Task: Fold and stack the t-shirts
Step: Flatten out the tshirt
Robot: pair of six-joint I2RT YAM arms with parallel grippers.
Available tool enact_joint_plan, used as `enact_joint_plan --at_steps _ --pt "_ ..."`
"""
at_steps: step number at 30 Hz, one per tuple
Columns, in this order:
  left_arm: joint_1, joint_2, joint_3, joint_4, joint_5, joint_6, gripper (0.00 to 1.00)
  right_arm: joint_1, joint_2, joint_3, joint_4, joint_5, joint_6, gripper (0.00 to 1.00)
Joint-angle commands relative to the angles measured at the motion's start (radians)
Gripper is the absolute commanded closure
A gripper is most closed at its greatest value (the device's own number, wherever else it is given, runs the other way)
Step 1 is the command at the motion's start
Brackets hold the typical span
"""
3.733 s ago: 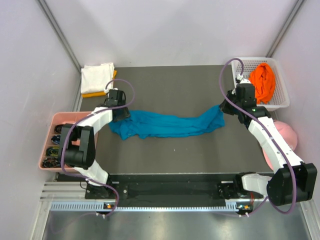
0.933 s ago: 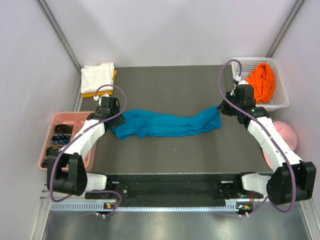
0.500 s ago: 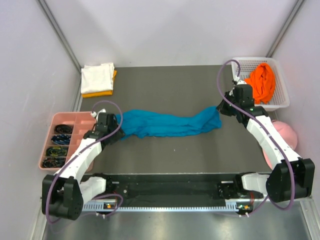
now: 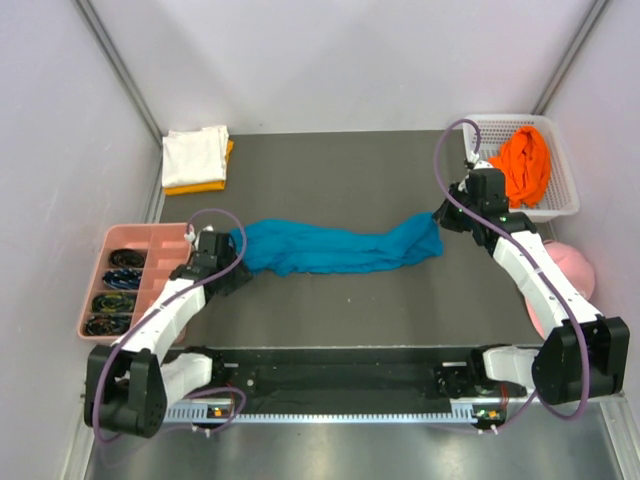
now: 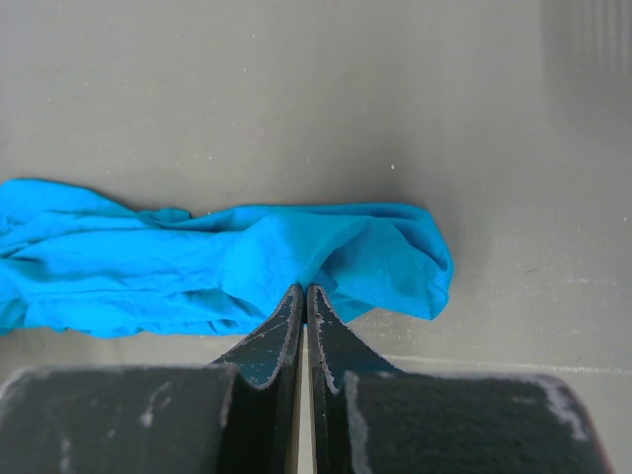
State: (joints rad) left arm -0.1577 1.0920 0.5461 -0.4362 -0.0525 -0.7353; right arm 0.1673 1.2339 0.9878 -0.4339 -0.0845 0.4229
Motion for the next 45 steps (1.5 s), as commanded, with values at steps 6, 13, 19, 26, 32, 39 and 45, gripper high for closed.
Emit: enact_joint_plan --at_steps 6,13,19,26,32,39,45 --pt "0.001 -0.055 0.173 0.004 -0.131 0.043 0.50 0.001 -0.010 0.002 0.032 -0.003 0.007 1.00" --pt "0.001 0.023 0.163 0.094 -0.208 0.059 0.49 0.001 -0.007 0.005 0.026 0.003 -0.001 1.00" --pt "0.001 0.104 0.111 0.154 -0.162 0.030 0.50 0.001 -0.005 0.006 0.021 0.008 -0.006 1.00" --pt "0.001 0.057 0.011 0.126 -0.118 -0.007 0.52 0.001 -0.004 0.003 0.027 0.008 -0.006 1.00" --pt "0.001 -0.041 -0.064 0.090 -0.092 -0.042 0.53 0.001 0.003 0.002 0.035 -0.009 0.002 1.00" --pt "0.001 -0.067 0.023 0.045 -0.118 -0.027 0.53 0.001 0.001 0.008 0.029 -0.012 0.002 1.00" --pt "0.001 -0.061 0.118 0.014 -0.144 0.007 0.52 0.001 -0.004 0.003 0.032 -0.011 0.004 1.00"
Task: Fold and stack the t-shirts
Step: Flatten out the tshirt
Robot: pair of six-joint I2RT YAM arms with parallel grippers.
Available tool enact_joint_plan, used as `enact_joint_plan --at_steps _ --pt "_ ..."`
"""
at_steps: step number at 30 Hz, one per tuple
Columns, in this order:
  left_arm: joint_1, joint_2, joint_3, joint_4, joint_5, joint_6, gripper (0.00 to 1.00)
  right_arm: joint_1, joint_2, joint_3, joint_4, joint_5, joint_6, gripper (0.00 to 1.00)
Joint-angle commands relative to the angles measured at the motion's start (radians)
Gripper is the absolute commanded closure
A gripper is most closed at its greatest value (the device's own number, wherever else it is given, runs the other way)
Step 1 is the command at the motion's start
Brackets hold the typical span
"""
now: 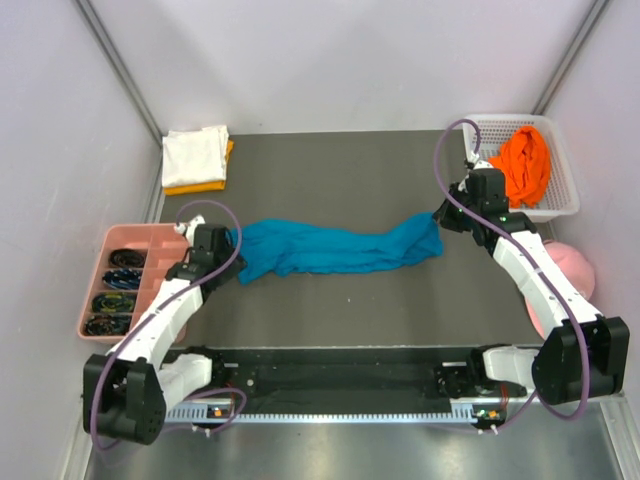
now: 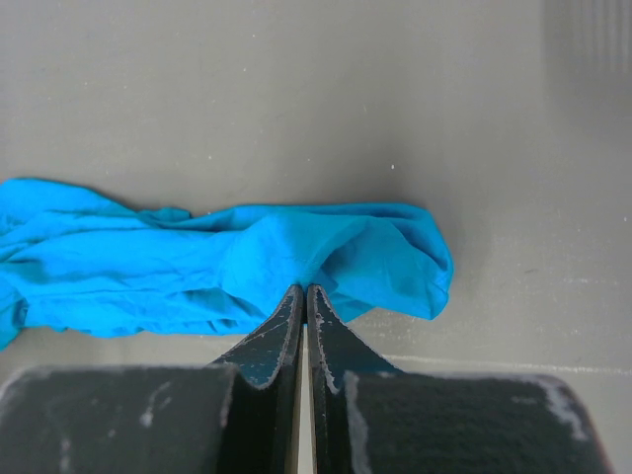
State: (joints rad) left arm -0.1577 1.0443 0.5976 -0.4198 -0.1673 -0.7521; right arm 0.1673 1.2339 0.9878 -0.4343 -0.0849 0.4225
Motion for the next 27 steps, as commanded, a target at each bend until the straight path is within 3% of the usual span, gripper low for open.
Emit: enact_joint_plan --at_steps 1,27 --pt "0.001 -0.010 0.067 0.010 -0.031 0.022 0.52 0.001 -0.004 0.003 0.031 -0.010 0.004 1.00" --pt "0.001 0.072 -0.068 0.157 0.012 -0.023 0.54 0.001 0.001 0.008 0.025 -0.006 -0.001 1.00"
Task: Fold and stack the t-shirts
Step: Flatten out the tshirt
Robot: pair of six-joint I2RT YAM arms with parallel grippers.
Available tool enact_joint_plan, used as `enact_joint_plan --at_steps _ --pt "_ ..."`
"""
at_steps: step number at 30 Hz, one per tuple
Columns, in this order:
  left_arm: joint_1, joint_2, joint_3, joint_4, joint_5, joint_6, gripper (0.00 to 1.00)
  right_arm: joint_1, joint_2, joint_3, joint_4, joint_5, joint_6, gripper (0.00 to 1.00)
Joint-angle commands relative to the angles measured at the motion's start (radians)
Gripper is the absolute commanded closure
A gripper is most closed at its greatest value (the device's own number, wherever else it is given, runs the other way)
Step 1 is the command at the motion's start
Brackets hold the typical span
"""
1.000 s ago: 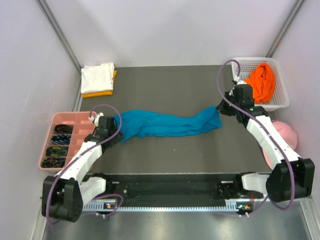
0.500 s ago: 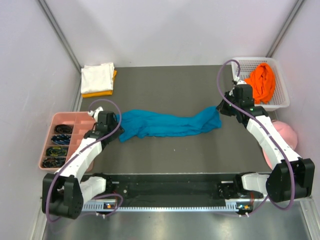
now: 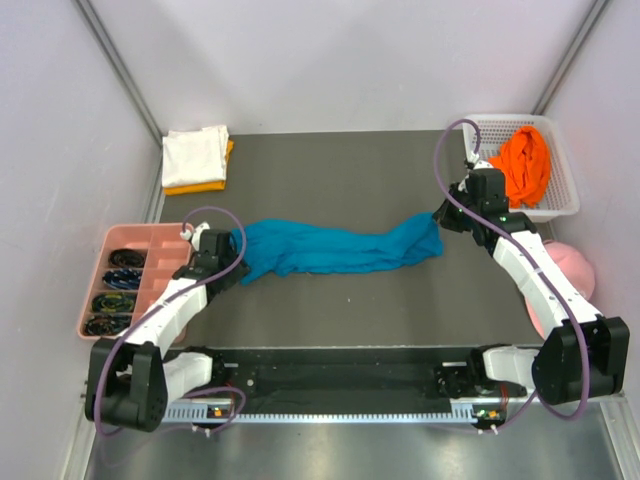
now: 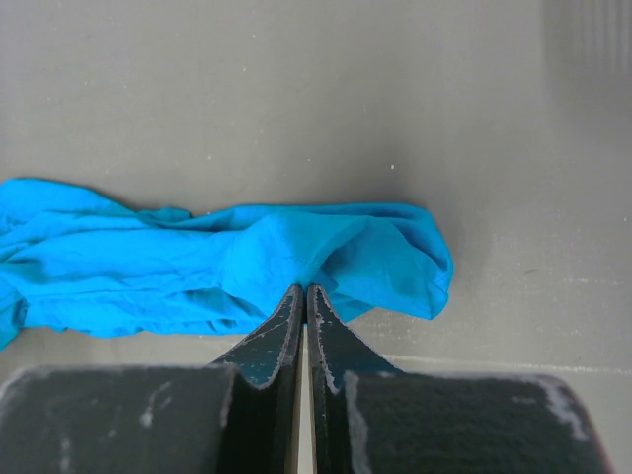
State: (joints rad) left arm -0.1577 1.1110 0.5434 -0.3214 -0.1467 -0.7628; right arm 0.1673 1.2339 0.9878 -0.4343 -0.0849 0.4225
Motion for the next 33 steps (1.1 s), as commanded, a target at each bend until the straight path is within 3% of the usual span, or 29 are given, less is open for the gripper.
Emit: enact_joint_plan --at_steps 1,26,30,33 --pt "0.001 0.009 -0.013 0.062 -0.011 -0.012 0.54 0.001 0.001 0.008 0.025 -0.006 -0.001 1.00" --pt "0.001 0.073 0.016 0.100 -0.077 0.017 0.56 0.000 -0.001 0.008 0.016 0.004 -0.007 1.00" --pt "0.001 0.084 0.021 0.108 -0.083 0.019 0.65 0.001 -0.002 0.011 0.014 0.005 -0.008 1.00" --pt "0.001 0.090 0.029 0.116 -0.088 0.020 0.86 0.001 -0.004 0.012 0.008 0.008 -0.008 1.00"
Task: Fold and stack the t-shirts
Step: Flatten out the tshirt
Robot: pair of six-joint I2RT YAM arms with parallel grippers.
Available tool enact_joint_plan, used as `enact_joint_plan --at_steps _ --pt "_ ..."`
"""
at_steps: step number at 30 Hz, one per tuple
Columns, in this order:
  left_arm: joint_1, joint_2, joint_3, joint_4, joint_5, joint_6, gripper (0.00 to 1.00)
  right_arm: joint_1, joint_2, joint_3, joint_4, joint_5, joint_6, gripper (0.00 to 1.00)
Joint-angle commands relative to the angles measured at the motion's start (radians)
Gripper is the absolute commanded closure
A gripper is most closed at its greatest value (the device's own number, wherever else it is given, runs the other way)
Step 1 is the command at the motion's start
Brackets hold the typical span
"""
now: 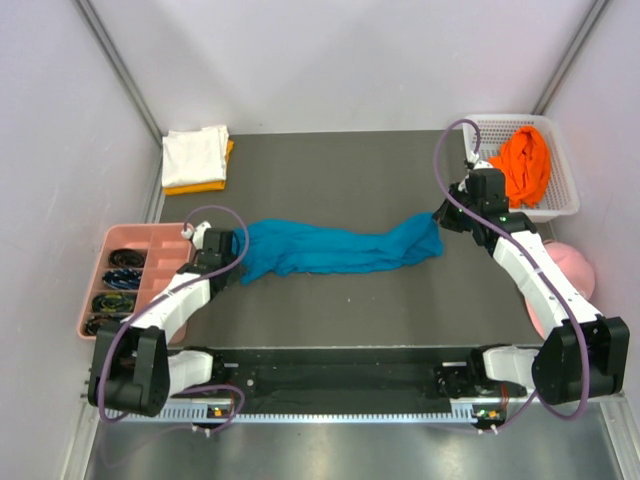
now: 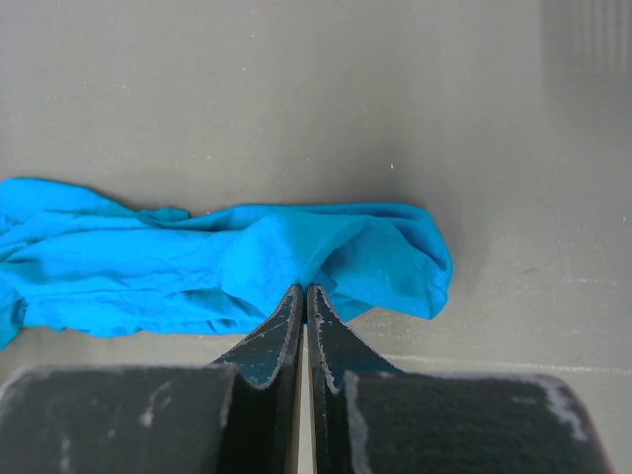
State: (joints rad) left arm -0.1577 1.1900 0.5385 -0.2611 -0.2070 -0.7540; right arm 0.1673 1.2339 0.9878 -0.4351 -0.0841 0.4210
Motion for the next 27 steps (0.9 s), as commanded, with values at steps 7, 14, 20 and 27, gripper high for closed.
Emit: enact_joint_plan --at_steps 7,14,20,27 --pt "0.001 0.031 0.058 0.049 -0.051 0.030 1.00 0.001 -0.008 0.014 0.006 0.010 -0.010 1.00" --pt "0.003 -0.010 0.104 -0.004 -0.086 0.064 1.00 0.001 -0.005 0.017 0.010 0.001 -0.005 1.00" --pt "0.001 -0.072 0.176 -0.072 -0.120 0.096 1.00 0.001 -0.005 0.017 0.010 0.000 -0.004 1.00" --pt "0.003 -0.112 0.258 -0.092 -0.137 0.116 1.00 0.001 -0.019 0.017 0.003 0.010 -0.004 1.00"
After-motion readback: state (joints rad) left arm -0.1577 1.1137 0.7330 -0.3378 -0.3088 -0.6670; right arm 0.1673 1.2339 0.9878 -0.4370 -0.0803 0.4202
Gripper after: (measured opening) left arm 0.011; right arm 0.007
